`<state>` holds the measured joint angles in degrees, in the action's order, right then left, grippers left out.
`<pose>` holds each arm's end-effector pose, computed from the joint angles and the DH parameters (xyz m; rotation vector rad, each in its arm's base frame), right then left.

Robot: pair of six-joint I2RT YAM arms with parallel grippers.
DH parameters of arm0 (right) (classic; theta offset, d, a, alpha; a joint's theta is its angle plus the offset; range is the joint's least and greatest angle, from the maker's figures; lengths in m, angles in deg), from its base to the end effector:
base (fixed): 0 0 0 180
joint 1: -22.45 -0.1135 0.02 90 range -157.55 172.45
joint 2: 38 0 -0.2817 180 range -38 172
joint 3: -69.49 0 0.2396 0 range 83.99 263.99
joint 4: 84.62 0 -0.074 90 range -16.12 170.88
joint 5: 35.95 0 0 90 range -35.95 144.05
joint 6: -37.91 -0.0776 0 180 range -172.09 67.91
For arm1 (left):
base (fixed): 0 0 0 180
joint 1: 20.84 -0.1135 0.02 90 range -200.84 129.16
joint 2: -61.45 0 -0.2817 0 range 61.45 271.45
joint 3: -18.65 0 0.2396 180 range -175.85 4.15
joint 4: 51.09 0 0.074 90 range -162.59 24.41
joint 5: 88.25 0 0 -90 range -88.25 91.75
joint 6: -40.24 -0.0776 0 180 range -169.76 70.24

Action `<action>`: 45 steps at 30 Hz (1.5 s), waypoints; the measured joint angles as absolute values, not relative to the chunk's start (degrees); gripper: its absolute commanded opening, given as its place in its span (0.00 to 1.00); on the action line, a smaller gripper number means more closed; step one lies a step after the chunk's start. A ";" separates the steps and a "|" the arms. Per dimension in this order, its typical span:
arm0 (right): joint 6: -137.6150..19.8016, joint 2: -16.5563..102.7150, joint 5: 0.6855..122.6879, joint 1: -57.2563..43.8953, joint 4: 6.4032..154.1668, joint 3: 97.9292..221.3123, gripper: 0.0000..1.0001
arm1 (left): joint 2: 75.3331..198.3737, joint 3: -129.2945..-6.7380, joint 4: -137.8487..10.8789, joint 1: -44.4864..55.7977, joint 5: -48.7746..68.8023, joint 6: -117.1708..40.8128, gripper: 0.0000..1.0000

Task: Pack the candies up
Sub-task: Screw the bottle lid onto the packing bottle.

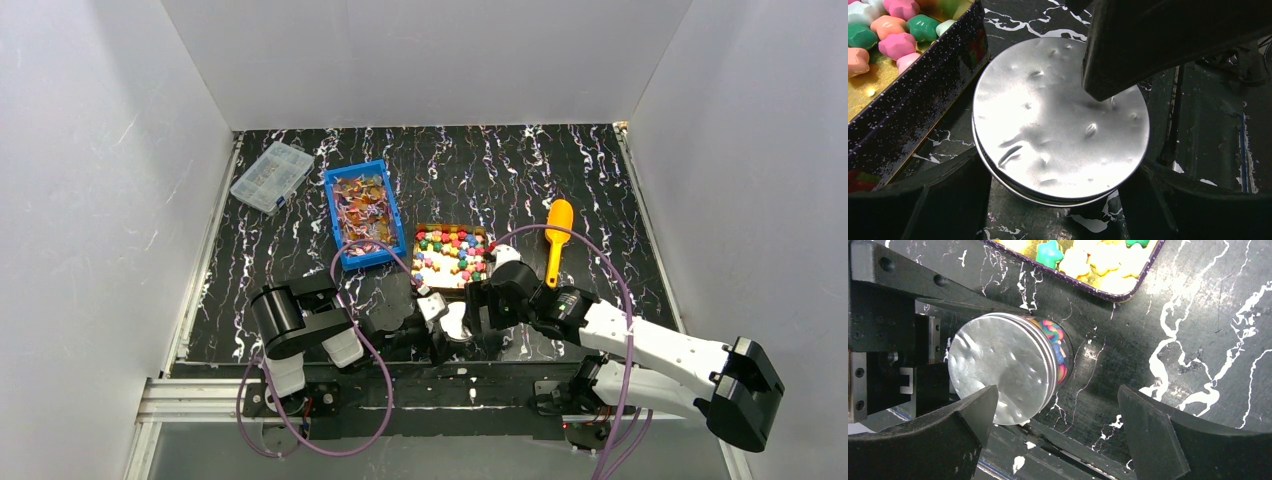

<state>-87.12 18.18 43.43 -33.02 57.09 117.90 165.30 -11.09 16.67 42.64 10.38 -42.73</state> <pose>0.1279 0.1607 0.2069 -0.3405 2.4009 0.5357 0.1248 -0.2762 0.1399 0.9524 1.5189 -1.0342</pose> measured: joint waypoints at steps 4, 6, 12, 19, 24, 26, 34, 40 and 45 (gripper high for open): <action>-85.70 18.20 43.87 -33.02 57.74 118.55 0.81 | 165.30 -11.09 16.67 42.64 10.48 -42.75 0.57; -84.84 18.33 44.00 -33.02 58.64 119.10 0.74 | 165.30 -11.07 16.67 42.64 10.48 -42.86 0.56; -82.66 21.07 44.70 -33.02 62.07 120.94 0.54 | 165.28 -10.90 16.78 42.64 10.03 -42.93 0.54; -80.58 25.11 44.96 -33.02 64.52 121.46 0.42 | 164.62 -10.20 16.65 42.64 9.04 -42.93 0.54; -80.28 25.57 45.25 -33.02 65.07 121.46 0.37 | 164.23 -10.13 16.17 42.64 8.67 -42.91 0.54; -80.19 25.59 45.49 -33.02 65.31 121.46 0.35 | 164.23 -10.13 16.17 42.64 8.63 -42.91 0.54; -80.39 25.33 46.14 -32.64 66.14 120.56 0.28 | 164.23 -10.13 16.12 42.66 8.52 -43.08 0.54; -80.65 23.54 46.49 -32.32 67.14 118.95 0.23 | 164.23 -10.13 16.01 42.75 8.36 -43.50 0.55; -81.37 21.48 46.73 -32.14 67.12 117.55 0.21 | 164.19 -10.09 15.86 42.92 8.17 -43.98 0.54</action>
